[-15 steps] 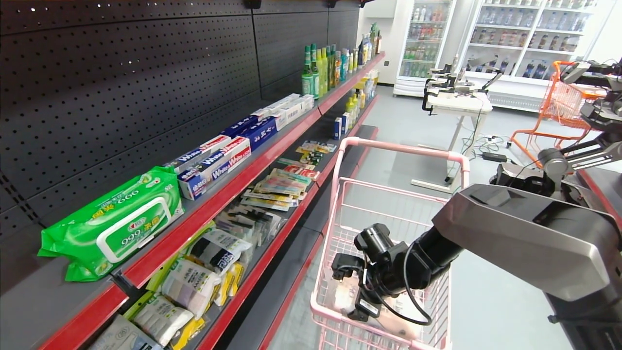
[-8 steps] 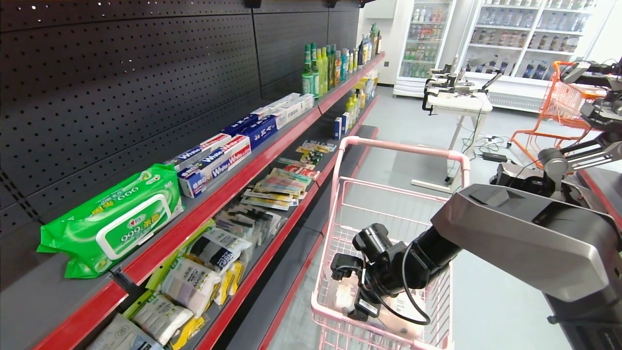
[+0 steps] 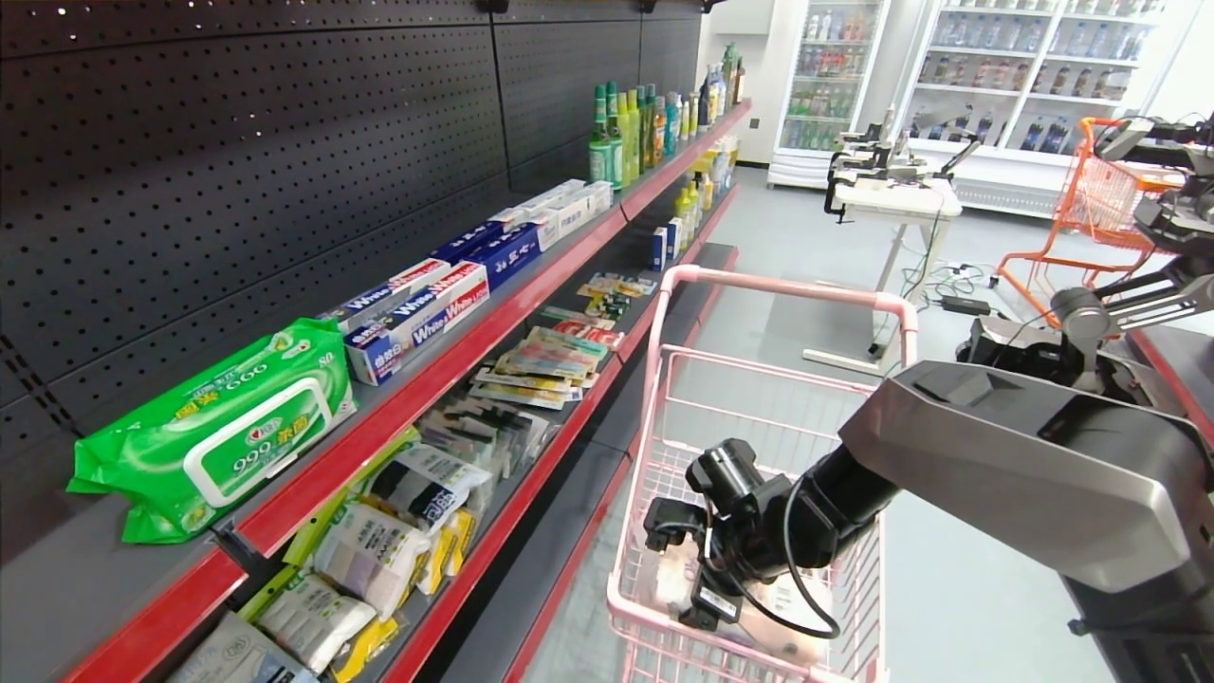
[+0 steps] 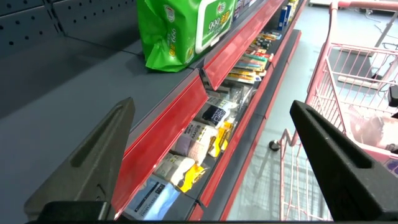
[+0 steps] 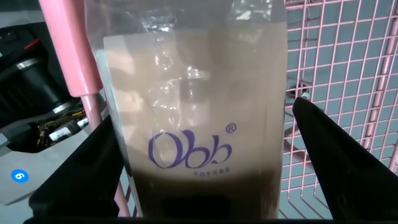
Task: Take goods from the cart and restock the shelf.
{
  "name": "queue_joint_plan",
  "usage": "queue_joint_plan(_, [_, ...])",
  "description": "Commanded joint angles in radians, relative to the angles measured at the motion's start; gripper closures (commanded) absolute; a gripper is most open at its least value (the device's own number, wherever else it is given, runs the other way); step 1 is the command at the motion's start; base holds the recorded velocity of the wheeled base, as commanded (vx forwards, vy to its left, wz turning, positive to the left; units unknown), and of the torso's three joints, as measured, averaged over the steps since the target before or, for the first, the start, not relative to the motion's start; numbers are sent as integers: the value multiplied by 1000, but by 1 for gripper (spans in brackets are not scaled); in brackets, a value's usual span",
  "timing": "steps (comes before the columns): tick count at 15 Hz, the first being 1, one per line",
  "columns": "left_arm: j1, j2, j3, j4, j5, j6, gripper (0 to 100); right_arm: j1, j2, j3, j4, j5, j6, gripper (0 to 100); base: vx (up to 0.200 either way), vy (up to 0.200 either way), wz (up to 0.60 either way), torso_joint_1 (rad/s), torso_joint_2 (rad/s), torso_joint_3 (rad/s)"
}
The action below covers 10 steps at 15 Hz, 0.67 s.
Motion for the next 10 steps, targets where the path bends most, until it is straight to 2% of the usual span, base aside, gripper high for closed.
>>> queue_joint_plan(1, [0,1,0,0,1,0,0,3,0,9,-5,-3,-2,0,0,0,0,0,0,0])
queue_joint_plan(10, [0,1,0,0,1,0,0,2,1,12,-8,-21,-9,0,0,0,0,0,0,0])
